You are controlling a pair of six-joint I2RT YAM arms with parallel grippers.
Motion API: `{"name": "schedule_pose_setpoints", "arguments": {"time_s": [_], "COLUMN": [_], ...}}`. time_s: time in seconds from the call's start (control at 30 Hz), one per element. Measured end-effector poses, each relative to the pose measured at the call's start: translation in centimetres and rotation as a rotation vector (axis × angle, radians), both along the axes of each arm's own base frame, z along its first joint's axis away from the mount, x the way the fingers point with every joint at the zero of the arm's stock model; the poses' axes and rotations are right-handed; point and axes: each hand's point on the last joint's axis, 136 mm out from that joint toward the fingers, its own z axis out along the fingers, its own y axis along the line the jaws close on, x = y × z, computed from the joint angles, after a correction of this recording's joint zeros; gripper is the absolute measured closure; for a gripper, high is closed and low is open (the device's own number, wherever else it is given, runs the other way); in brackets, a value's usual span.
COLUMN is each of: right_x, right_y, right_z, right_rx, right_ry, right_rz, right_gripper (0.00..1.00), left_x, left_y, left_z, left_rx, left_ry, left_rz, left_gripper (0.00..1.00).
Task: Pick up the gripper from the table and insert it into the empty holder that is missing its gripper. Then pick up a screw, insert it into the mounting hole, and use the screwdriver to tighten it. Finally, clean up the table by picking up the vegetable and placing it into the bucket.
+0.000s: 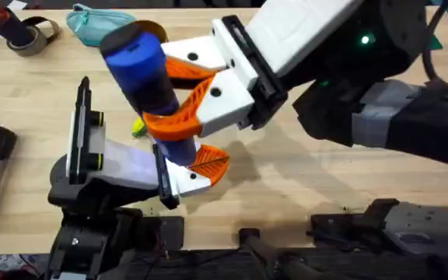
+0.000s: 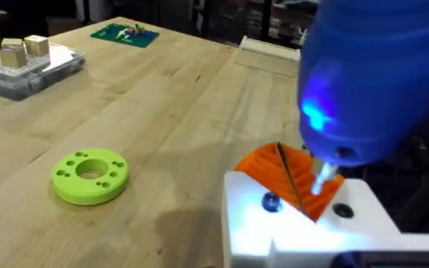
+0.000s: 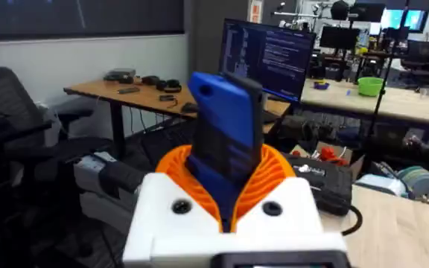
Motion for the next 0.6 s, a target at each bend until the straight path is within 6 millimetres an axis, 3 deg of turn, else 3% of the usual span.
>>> {"name": "schedule_pose_setpoints", "arguments": {"time_s": [0.37,0.6], "right_x": [0.1,1.9], "right_y": [-0.2,-0.2], "right_z": [0.3,2.0], "right_rx": [-0.009,-0.048], "right_ry": [-0.006,-0.01], "right_rz": [0.012,0.0], "right_gripper": [0.956,0.956], "left_x": [0.0,0.0], "left_y": [0.0,0.0], "left_z": [0.0,0.0], "left_rx": [0.0,0.0], "left_ry": [0.0,0.0], "left_rz": [0.001,0.002], "left_gripper": [0.984,0.983]}}
